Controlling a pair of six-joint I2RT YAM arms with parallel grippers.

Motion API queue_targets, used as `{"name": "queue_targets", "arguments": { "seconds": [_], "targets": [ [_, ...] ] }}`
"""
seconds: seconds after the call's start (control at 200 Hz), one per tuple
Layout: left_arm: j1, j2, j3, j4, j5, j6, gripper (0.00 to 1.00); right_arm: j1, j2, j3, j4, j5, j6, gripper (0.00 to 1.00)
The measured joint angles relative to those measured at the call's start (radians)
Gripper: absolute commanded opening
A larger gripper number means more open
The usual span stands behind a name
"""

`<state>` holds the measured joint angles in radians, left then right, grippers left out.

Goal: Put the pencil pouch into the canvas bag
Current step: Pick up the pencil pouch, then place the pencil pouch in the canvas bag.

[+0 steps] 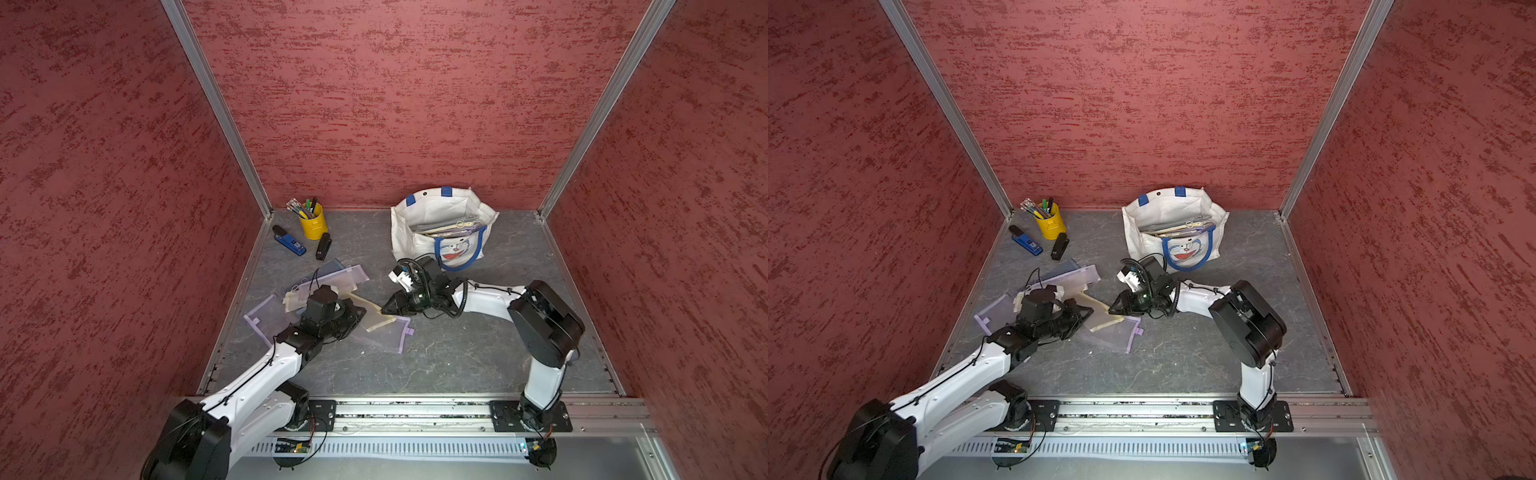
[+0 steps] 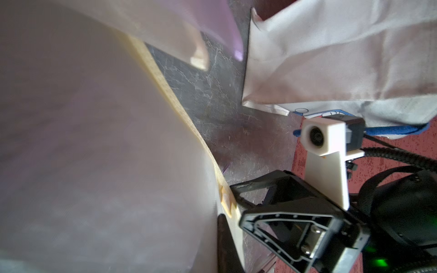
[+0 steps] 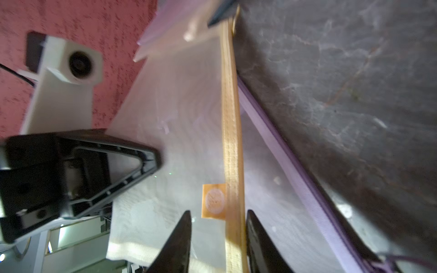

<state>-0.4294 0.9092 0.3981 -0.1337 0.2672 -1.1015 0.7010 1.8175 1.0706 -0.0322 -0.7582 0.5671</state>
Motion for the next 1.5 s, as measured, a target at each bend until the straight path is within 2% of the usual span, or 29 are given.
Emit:
{"name": "queue_targets", "arguments": {
  "seconds": [0.065,0.235,0.416,0.596,0.741,0.907,1.087,1.212,1.378,1.498],
  "targets": [
    [-0.005,-0.072,0.027,-0.097,-0.009,0.008,0.0,0.0,-0.06,0.0,-0.013,0.008,0.002,0.69],
    [-0.022,-0.205,0.166,-0.345,-0.038,0.07,0.0,-0.009,-0.17,0.038,-0.1,0.06,-0.021,0.86],
    [-0.04,-0.175,0.414,-0.543,-0.06,0.224,0.0,-0.059,-0.249,0.109,-0.213,0.13,-0.049,0.96],
    [-0.061,0.027,0.741,-0.647,-0.065,0.478,0.0,-0.144,-0.326,0.212,-0.317,0.169,-0.115,0.98],
    [-0.065,0.21,0.999,-0.671,-0.066,0.695,0.0,-0.228,-0.396,0.23,-0.388,0.194,-0.151,0.98],
    [-0.079,0.412,1.246,-0.633,-0.063,0.914,0.0,-0.352,-0.42,0.23,-0.478,0.245,-0.157,0.98],
    [-0.148,0.672,1.471,-0.541,-0.09,1.137,0.0,-0.418,-0.439,0.231,-0.589,0.303,-0.166,0.98],
    [-0.184,0.883,1.662,-0.5,-0.135,1.28,0.0,-0.446,-0.494,0.231,-0.666,0.332,-0.193,0.98],
    [-0.212,1.159,1.939,-0.493,-0.248,1.468,0.0,-0.481,-0.581,0.222,-0.734,0.344,-0.217,0.98],
    [-0.22,1.295,2.041,-0.494,-0.306,1.563,0.0,-0.496,-0.62,0.206,-0.781,0.351,-0.231,0.98]
  ]
}}
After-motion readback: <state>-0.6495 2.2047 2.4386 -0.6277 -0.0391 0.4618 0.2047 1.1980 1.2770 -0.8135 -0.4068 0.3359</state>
